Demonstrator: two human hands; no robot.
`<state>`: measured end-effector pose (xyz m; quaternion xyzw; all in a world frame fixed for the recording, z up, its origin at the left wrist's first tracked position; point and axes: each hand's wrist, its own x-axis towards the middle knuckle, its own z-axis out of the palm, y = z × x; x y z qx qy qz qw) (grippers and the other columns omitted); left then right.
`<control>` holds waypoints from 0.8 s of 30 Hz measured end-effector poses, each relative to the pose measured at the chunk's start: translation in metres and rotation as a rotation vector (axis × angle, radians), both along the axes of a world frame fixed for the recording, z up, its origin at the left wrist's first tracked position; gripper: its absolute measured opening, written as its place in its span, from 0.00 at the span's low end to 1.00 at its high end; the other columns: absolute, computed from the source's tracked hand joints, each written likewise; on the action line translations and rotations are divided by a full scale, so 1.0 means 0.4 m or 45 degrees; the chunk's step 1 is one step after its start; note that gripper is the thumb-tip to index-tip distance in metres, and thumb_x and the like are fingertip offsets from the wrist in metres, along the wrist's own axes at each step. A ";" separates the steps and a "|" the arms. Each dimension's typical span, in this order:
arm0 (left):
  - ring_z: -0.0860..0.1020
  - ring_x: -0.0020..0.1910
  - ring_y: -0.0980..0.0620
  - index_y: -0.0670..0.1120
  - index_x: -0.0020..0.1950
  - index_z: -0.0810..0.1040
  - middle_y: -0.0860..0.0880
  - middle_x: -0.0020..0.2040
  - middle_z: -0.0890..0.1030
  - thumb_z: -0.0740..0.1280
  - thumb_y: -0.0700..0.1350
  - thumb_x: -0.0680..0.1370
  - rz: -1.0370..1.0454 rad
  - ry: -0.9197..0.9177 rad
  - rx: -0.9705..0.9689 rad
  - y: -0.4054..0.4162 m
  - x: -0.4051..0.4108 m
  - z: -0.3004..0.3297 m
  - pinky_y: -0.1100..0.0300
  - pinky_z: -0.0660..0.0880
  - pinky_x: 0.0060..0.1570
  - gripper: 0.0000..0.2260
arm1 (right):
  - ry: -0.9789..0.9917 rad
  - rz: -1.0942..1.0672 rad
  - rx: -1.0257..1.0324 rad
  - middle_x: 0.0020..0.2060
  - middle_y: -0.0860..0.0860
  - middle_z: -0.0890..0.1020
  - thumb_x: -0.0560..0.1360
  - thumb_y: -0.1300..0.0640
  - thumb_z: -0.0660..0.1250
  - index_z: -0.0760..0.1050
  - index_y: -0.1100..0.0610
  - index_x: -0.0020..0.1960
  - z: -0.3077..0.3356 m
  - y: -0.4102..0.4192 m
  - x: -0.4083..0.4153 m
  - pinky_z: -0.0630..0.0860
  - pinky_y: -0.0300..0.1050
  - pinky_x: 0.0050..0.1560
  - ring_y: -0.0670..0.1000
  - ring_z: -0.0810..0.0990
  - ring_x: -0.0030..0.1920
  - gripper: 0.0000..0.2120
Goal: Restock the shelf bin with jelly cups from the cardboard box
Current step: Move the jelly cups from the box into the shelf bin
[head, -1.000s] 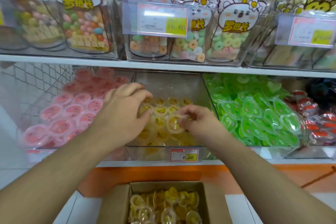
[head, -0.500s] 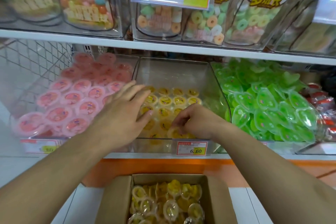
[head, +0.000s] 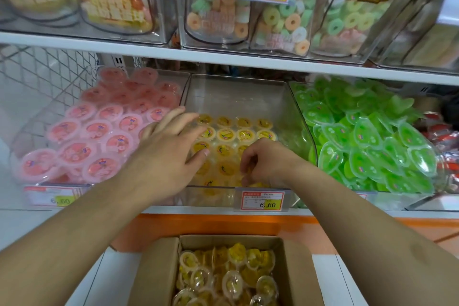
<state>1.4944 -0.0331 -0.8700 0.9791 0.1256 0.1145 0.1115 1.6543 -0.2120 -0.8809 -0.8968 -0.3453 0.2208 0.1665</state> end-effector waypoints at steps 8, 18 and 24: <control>0.46 0.82 0.55 0.57 0.78 0.67 0.57 0.82 0.57 0.56 0.63 0.82 0.026 0.022 0.013 -0.006 0.002 0.003 0.45 0.51 0.77 0.25 | -0.063 -0.025 -0.025 0.45 0.48 0.80 0.63 0.52 0.87 0.77 0.51 0.48 -0.020 0.014 0.004 0.76 0.44 0.40 0.51 0.79 0.46 0.22; 0.46 0.82 0.55 0.57 0.77 0.70 0.58 0.82 0.58 0.58 0.62 0.83 0.012 0.017 -0.003 -0.002 0.000 0.005 0.45 0.51 0.77 0.23 | -0.003 -0.103 0.039 0.40 0.46 0.79 0.69 0.53 0.83 0.80 0.51 0.48 0.005 -0.013 0.015 0.72 0.40 0.37 0.46 0.78 0.40 0.14; 0.46 0.82 0.55 0.57 0.76 0.70 0.58 0.82 0.58 0.58 0.62 0.83 0.016 0.021 0.002 -0.003 0.001 0.004 0.44 0.51 0.77 0.23 | -0.036 -0.004 -0.059 0.44 0.46 0.77 0.66 0.57 0.85 0.78 0.52 0.51 0.005 -0.016 0.008 0.73 0.41 0.38 0.45 0.75 0.41 0.20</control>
